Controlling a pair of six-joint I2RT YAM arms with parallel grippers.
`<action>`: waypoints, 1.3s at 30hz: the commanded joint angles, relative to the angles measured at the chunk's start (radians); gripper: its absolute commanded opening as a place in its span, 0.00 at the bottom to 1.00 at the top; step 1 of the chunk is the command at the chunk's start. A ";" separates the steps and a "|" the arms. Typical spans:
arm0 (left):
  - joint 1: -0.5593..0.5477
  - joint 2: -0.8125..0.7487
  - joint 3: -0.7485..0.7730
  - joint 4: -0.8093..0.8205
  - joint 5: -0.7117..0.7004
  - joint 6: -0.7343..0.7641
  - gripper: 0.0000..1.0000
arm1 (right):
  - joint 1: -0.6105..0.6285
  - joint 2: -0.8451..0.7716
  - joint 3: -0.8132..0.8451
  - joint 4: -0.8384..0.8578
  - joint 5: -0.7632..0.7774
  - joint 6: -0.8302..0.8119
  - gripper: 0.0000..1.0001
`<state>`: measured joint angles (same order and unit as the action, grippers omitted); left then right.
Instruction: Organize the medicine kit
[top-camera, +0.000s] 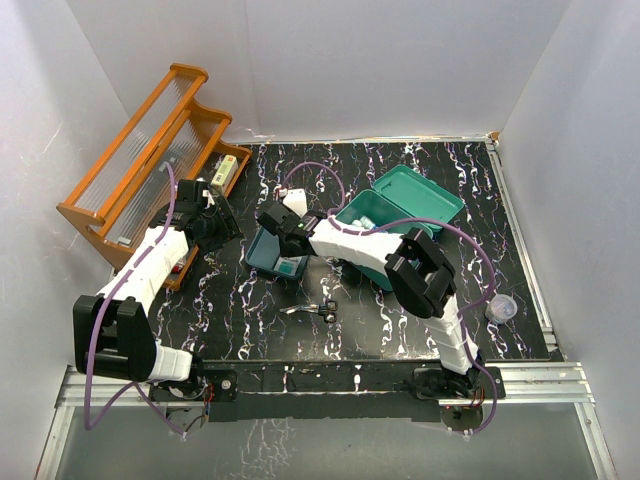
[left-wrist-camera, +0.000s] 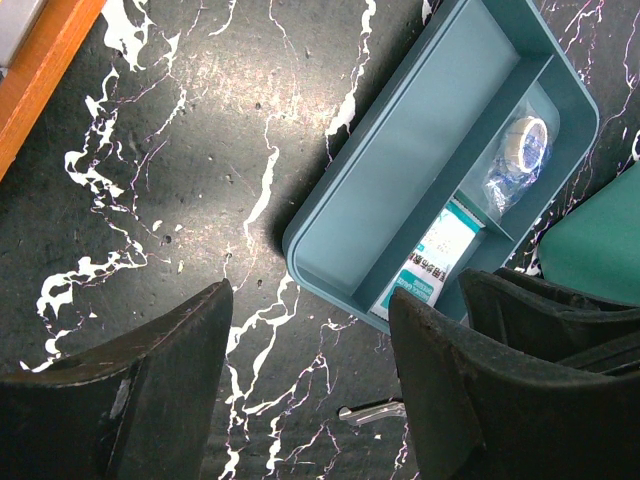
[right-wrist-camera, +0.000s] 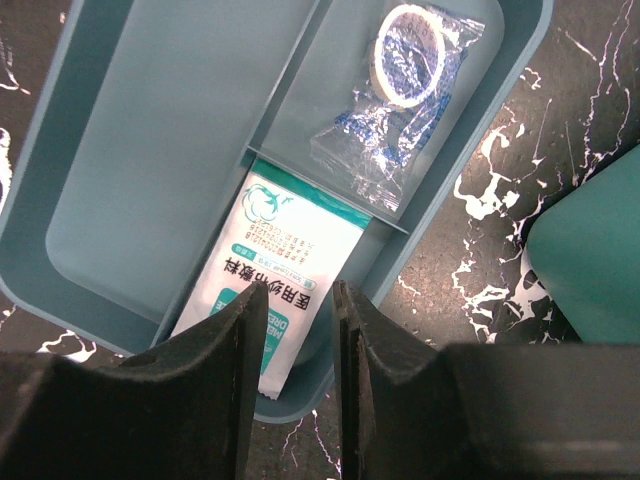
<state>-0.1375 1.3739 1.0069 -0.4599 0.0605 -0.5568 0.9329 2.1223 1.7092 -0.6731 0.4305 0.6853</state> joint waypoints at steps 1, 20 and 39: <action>0.004 -0.010 0.044 -0.007 0.006 0.013 0.63 | -0.006 -0.026 0.032 0.045 -0.023 -0.034 0.31; 0.004 0.191 0.098 -0.006 0.107 0.105 0.46 | -0.049 0.032 -0.047 0.074 -0.257 -0.048 0.22; 0.004 0.302 0.172 -0.022 0.136 0.133 0.55 | -0.038 -0.245 -0.184 0.179 -0.251 -0.159 0.44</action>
<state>-0.1375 1.6814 1.1324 -0.4618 0.1764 -0.4374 0.8829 2.0483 1.6150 -0.6151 0.1829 0.5880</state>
